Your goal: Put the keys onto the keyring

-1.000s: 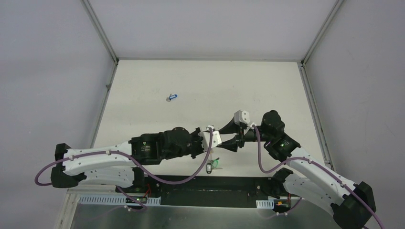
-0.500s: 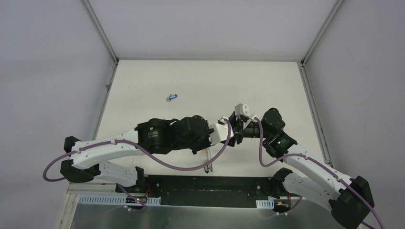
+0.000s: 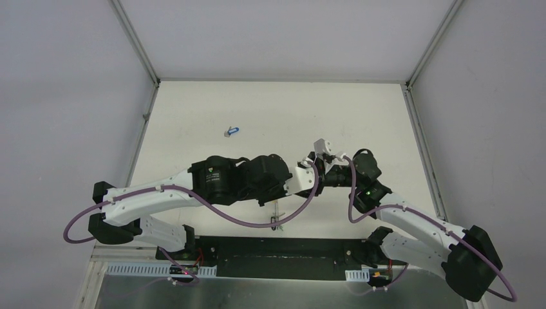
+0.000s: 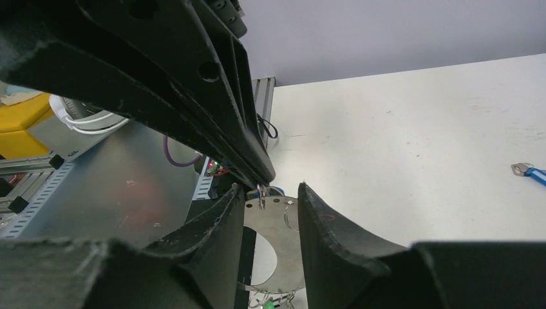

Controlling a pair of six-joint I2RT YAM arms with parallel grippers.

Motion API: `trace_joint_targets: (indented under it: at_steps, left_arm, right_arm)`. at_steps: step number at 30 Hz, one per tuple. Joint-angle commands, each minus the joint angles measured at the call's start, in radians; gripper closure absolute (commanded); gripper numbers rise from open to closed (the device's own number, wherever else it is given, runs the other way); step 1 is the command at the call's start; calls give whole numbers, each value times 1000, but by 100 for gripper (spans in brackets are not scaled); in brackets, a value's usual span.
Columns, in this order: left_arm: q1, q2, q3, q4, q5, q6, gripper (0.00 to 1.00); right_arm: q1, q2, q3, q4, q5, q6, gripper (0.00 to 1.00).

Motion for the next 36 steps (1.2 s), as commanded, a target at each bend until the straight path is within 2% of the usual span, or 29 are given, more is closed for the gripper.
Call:
trace_joint_targets:
  at_steps: [1, 12, 16, 21, 22, 25, 28, 31, 36]
  left_arm:
    - [-8, 2, 49, 13, -34, 21, 100]
    - [-9, -7, 40, 36, -17, 20, 100]
    - [-9, -9, 35, 42, -11, 20, 100]
    - [-9, -24, 23, 65, -21, 14, 100]
    - [-8, -31, 18, 75, -21, 12, 98]
    - [-8, -59, -2, 121, -11, 2, 71]
    - [-7, -100, -49, 198, 36, -7, 54]
    - [24, -144, -95, 283, 122, -33, 48]
    - [169, -204, -176, 424, 332, -147, 45]
  right_arm:
    - [18, 0, -8, 70, -9, 22, 66]
    - [51, 48, -3, 59, 5, -11, 80]
    - [51, 52, 4, 51, -3, -25, 100]
    - [51, 31, 4, 16, 12, -56, 100]
    - [51, 23, 4, 3, 17, -67, 100]
    - [50, -6, 4, -40, 39, -98, 100]
    - [47, -24, -1, -64, 47, -114, 100]
    - [29, -33, -7, -68, 34, -101, 100]
    - [-9, -53, -17, -68, 23, -71, 100]
